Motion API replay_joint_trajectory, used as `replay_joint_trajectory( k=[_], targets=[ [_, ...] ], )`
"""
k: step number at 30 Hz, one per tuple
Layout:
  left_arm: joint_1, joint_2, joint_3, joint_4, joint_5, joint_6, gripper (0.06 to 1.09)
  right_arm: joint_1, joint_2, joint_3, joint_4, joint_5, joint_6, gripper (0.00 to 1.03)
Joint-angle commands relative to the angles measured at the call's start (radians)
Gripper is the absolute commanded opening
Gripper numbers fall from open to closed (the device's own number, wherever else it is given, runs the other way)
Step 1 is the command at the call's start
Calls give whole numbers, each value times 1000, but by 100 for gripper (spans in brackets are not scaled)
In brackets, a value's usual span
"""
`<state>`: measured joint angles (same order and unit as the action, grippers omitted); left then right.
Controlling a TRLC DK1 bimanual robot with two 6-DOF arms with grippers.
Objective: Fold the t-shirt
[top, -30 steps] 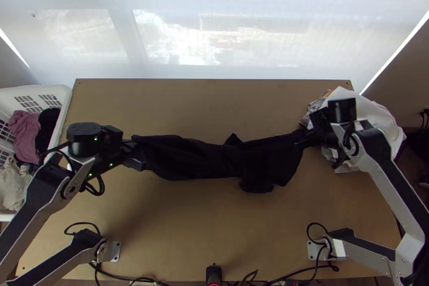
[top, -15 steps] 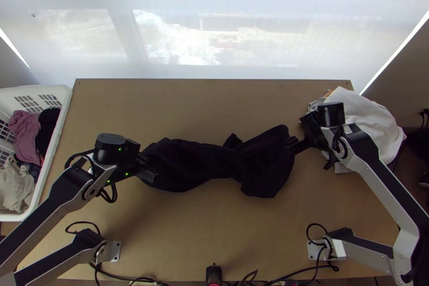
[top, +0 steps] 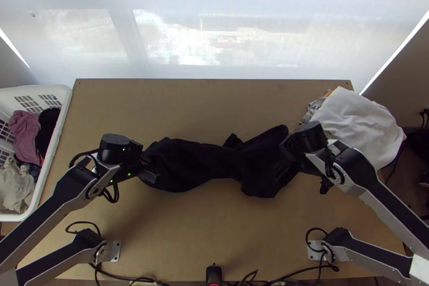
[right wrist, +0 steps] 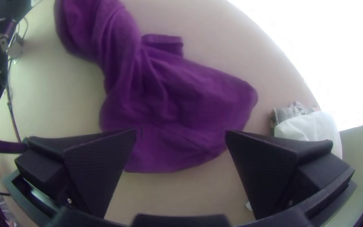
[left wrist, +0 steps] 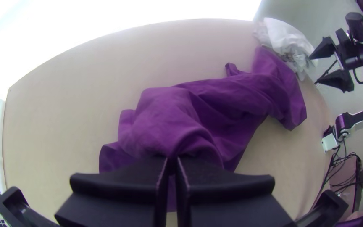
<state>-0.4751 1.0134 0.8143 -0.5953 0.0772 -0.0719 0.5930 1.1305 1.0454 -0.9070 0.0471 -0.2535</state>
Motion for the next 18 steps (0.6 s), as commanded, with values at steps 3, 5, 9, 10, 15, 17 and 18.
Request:
replay_joint_trajectory(
  k=[3,5,9,10,15,17,18],
  targets=[
    [6,5,-3,-8,-5,0,9,222,-40,-125,-30,0,-26,98],
    [12,4,-10,-8,-7,-2,9,269,-17,-128,-16,0,-30,98],
    [27,-1,-14,-6,-7,-3,9,366,46,-148,37,0,-32,98],
    [32,-4,-12,-6,-7,-3,9,381,68,-143,43,0,-30,98],
    [47,-19,-17,-14,-8,0,9,464,158,-122,48,0,-32,97],
    [50,-26,-23,-14,-10,1,9,476,189,-120,63,0,-30,93],
    [52,-29,-27,-14,-10,1,9,479,203,-120,74,0,-30,93]
  ],
)
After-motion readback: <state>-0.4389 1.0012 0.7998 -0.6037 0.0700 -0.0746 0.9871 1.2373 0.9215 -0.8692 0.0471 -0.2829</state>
